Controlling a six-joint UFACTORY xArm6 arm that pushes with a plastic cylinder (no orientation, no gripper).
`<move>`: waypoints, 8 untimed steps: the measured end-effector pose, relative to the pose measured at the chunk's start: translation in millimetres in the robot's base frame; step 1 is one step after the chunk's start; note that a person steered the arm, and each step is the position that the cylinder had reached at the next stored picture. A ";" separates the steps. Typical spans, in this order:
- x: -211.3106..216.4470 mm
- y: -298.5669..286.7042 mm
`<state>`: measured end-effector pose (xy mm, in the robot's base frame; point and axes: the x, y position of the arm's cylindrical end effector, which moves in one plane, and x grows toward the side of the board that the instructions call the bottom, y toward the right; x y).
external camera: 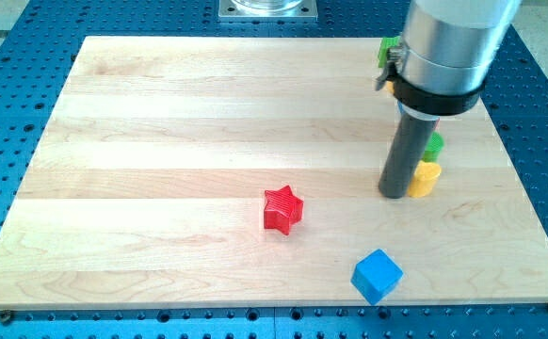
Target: Push the red star below the yellow heart
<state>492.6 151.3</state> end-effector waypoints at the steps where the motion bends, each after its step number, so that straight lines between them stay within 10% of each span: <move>1: 1.2 5.2; 4: 52.6 -274.8; 6: 26.8 -169.9; 8: 48.1 -186.5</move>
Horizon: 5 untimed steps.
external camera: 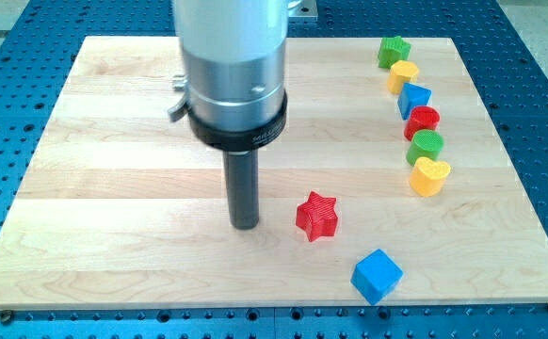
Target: Push the red star below the yellow heart
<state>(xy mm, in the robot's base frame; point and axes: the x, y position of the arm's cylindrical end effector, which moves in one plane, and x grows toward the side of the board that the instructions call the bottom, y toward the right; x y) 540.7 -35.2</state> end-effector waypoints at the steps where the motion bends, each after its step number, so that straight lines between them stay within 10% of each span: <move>1: 4.0 47.4; 5: -21.9 135.3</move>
<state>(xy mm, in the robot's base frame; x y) 518.8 100.2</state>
